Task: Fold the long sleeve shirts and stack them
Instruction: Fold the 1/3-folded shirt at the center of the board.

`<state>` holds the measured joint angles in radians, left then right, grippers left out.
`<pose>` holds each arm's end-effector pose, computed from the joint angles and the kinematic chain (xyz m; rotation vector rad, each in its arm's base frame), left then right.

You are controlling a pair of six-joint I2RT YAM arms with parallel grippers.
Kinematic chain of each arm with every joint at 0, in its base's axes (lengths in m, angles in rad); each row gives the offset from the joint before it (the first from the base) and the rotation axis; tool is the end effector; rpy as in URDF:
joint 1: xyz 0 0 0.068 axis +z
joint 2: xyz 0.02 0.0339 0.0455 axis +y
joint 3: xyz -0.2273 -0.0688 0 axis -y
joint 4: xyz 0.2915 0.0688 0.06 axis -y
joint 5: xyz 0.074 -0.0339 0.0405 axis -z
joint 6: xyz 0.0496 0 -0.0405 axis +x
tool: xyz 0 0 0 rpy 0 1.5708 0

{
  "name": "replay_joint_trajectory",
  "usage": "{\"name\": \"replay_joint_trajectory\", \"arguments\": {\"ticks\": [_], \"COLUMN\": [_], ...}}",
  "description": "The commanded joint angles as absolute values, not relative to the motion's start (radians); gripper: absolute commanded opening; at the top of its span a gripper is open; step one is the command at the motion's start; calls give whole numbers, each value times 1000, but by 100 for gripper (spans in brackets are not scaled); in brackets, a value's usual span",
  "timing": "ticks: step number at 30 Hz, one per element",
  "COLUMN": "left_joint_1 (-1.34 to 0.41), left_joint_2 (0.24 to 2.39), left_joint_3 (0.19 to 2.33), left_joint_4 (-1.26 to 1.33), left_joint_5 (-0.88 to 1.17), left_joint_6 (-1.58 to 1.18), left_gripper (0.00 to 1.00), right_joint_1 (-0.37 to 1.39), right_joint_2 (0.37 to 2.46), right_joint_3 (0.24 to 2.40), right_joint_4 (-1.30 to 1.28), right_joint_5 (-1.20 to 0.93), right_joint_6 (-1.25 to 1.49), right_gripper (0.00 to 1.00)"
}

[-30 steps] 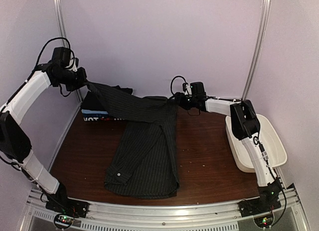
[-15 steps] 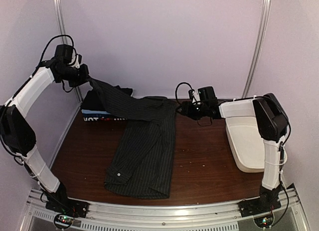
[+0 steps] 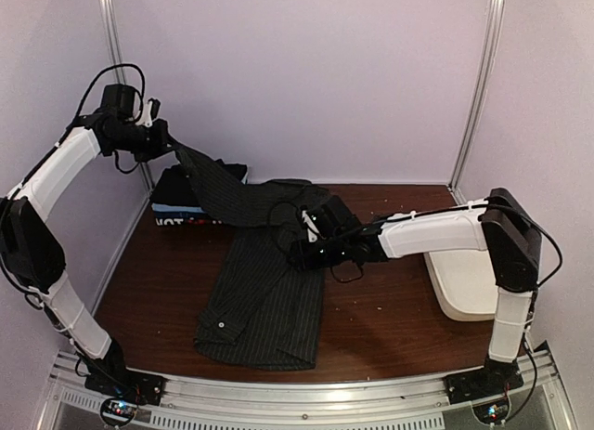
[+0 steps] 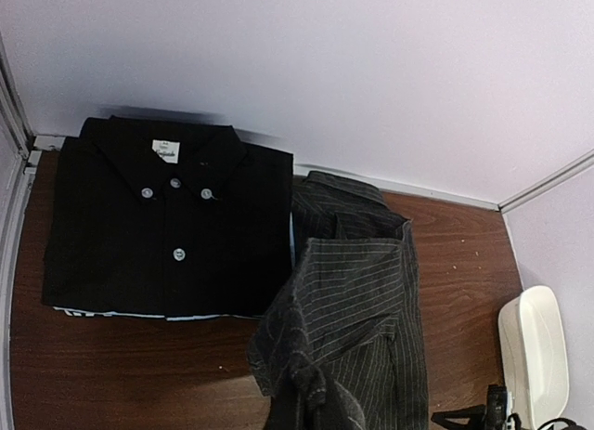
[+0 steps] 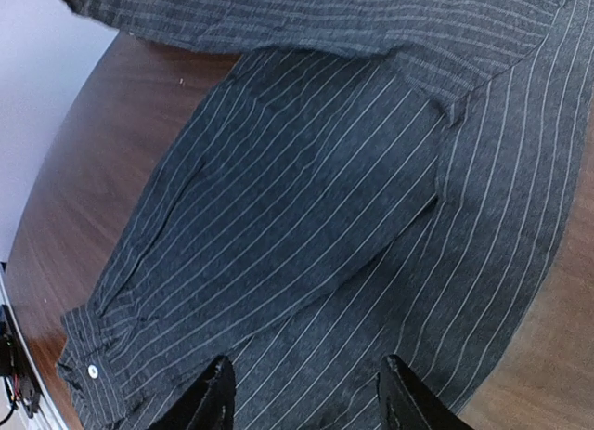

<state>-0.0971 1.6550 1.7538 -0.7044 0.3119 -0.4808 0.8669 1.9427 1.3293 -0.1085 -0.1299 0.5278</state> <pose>0.4195 -0.0562 0.3595 -0.2431 2.2076 -0.6640 0.2980 0.3609 0.1251 -0.4828 2.3947 0.8304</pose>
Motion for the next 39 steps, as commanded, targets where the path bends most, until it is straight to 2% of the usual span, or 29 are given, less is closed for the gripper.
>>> {"name": "replay_joint_trajectory", "arguments": {"ticks": [1, 7, 15, 20, 27, 35, 39], "left_joint_1": [-94, -99, -150, -210, -299, -316, -316], "left_joint_2": [1607, 1602, 1598, 1604, 1616, 1650, 1675], "left_joint_3": [1740, 1716, 1700, 1698, 1710, 1816, 1885], "left_joint_4": [-649, -649, -649, -649, -624, -594, -592], "left_joint_5": [378, 395, 370, 342, 325, 337, 367], "left_joint_6": [-452, -445, -449, -469, -515, -536, -529], "left_gripper": [0, 0, 0, 0, 0, 0, 0], "right_joint_1": [970, 1065, 1086, 1064, 941, 934, 999], "right_joint_2": [1886, 1899, 1906, 1889, 1745, 1600, 1526], "right_joint_3": [1298, 1218, 1095, 1027, 836, 895, 914], "right_joint_4": [-231, -187, -163, -206, -206, -335, -407], "right_joint_5": [48, 20, -32, -13, -5, 39, 68], "right_joint_6": [564, 652, 648, 605, 554, 537, 594], "right_gripper": [54, 47, 46, 46, 46, 50, 51]}}
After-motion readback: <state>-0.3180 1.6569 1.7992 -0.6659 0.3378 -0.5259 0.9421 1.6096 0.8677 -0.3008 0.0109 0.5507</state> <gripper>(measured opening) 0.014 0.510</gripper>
